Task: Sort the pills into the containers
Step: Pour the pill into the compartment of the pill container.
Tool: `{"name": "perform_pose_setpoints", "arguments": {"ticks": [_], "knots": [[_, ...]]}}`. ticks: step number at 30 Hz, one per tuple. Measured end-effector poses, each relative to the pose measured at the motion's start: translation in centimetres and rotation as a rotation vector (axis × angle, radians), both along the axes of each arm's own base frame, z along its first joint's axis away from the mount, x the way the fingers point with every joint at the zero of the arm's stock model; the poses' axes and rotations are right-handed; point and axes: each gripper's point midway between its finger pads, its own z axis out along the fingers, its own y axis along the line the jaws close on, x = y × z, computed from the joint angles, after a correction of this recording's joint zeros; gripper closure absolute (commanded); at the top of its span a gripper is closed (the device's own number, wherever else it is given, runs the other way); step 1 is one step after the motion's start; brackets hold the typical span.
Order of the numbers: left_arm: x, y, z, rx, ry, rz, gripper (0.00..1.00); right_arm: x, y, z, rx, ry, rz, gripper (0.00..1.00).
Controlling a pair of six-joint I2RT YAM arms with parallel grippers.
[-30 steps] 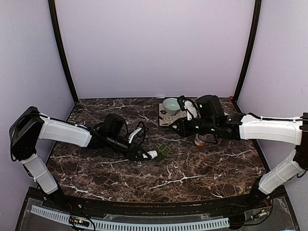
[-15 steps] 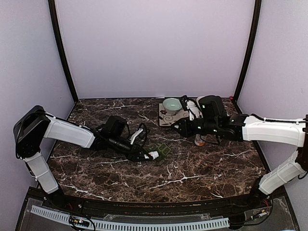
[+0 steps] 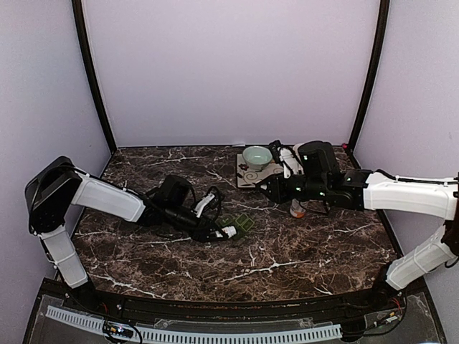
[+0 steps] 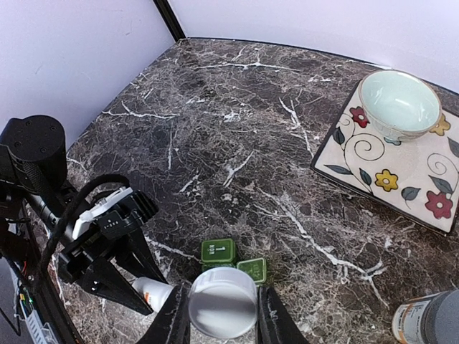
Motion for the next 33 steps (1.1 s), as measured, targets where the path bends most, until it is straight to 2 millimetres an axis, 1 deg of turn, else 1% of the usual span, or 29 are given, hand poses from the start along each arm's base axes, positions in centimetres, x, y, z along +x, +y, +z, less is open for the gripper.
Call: {"name": "perform_pose_setpoints", "arguments": {"ticks": [9,33], "knots": [[0.6,0.2,-1.4,0.041,-0.008,0.028,1.0,0.0,0.0,0.0,-0.002,-0.001,-0.003,1.0],[2.0,0.1,-1.2,0.067,-0.079,0.054,1.0,-0.1,-0.2,-0.5,-0.01,0.006,-0.003,1.0]]}}
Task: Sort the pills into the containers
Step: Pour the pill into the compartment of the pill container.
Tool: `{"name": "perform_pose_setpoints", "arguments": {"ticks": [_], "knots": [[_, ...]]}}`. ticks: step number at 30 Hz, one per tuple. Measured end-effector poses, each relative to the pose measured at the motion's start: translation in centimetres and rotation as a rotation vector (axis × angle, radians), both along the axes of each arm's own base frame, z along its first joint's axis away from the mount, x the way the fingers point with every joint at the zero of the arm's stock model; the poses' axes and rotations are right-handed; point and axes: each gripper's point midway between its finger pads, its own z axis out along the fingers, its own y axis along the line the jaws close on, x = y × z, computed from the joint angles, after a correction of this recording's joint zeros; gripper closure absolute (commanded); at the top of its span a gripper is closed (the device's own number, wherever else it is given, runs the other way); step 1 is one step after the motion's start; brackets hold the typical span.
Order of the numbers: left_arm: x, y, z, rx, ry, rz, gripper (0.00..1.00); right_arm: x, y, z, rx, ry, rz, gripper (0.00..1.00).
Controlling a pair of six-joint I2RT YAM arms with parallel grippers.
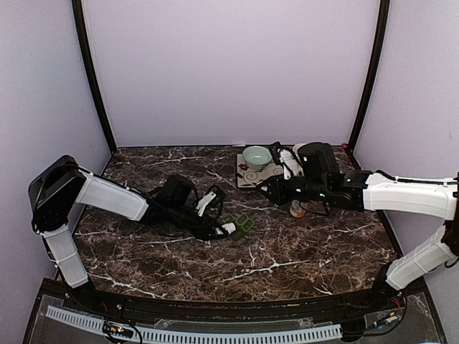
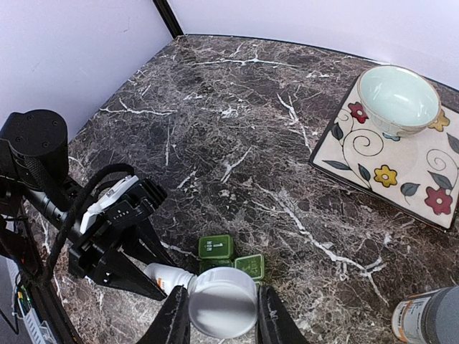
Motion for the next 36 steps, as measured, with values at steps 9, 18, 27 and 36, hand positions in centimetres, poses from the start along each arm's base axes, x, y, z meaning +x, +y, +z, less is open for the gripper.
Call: {"name": "perform_pose_setpoints", "arguments": {"ticks": [9,18,27,36], "knots": [[0.13,0.19,-0.37,0.01,0.0,-0.003,1.0,0.0,-0.02,-0.02,-0.001,0.0,0.0,1.0],[0.09,0.03,-0.65,0.022,0.01,-0.019,1.0,0.0,-0.02,-0.04,-0.002,0.0,0.0,1.0],[0.23,-0.13,-0.54,0.036,0.013,-0.03,1.0,0.01,-0.01,-0.04,-0.003,-0.002,0.001,1.0],[0.09,-0.33,-0.92,0.066,0.025,-0.048,1.0,0.0,-0.01,-0.06,-0.004,-0.001,0.002,1.0]]}}
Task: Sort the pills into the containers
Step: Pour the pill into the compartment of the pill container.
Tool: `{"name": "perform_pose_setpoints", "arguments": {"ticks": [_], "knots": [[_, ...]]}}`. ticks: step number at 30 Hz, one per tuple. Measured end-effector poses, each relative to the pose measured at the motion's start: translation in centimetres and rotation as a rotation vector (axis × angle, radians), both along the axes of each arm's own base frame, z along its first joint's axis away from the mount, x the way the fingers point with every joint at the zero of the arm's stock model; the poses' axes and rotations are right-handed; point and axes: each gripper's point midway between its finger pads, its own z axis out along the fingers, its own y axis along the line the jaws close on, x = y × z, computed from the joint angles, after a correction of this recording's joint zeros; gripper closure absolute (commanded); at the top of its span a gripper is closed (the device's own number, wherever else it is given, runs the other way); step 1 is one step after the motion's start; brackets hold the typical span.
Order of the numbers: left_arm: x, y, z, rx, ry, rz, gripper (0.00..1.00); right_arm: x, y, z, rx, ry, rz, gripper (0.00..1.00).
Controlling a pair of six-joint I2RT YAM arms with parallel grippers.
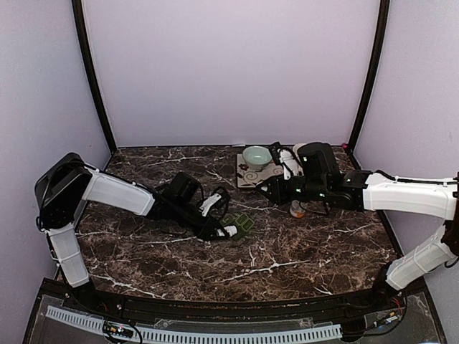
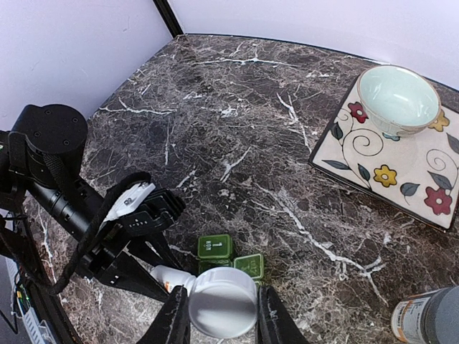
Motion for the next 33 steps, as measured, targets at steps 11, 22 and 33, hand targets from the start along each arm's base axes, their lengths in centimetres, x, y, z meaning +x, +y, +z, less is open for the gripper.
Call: {"name": "perform_pose_setpoints", "arguments": {"ticks": [11,22,33], "knots": [[-0.23,-0.03,-0.42,0.034,0.007,-0.014,1.0,0.0,0.0,0.0,0.0,0.0,0.0,1.0],[-0.19,-0.04,-0.29,0.059,0.003,-0.02,1.0,0.0,0.0,-0.01,0.0,0.0,0.0,1.0],[-0.29,0.08,-0.46,0.079,-0.001,-0.021,1.0,0.0,0.0,0.0,0.0,0.0,0.0,1.0]]}}
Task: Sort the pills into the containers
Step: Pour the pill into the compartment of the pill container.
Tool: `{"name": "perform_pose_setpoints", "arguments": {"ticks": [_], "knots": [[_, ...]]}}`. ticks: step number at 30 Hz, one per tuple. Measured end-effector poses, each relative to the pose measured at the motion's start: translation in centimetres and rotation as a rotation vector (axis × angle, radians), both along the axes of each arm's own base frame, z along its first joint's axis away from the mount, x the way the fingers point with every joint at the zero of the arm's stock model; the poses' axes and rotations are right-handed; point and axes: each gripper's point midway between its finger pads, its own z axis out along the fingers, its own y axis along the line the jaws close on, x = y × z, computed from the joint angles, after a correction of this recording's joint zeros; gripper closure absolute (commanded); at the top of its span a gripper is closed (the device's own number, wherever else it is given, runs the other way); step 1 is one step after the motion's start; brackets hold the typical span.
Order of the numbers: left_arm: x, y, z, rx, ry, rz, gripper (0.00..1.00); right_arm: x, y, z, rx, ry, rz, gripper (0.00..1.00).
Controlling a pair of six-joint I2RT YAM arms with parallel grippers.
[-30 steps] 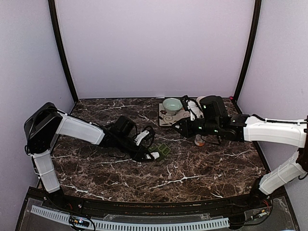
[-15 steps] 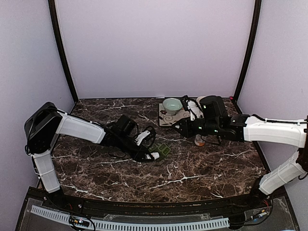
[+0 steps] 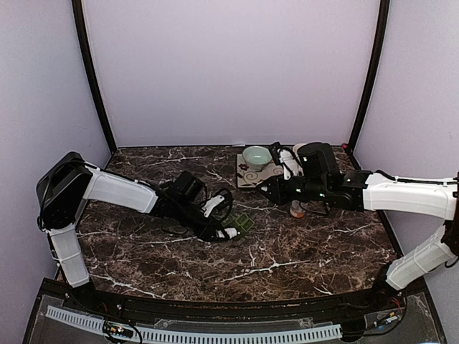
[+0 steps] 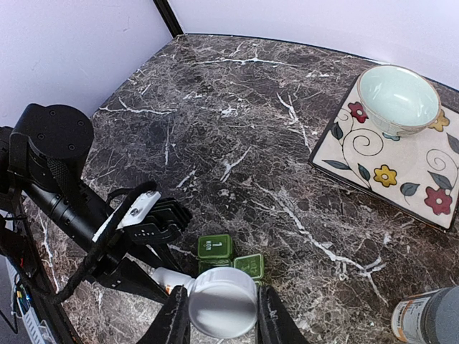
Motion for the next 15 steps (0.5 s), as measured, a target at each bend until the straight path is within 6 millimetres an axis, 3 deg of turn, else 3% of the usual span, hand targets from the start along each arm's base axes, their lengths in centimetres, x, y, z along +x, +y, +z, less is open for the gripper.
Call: {"name": "perform_pose_setpoints", "arguments": {"ticks": [15], "knots": [[0.36,-0.32,0.29,-0.019,-0.013,0.011,1.0,-0.01,-0.01,-0.02,0.0,0.001,0.0,1.0]]}}
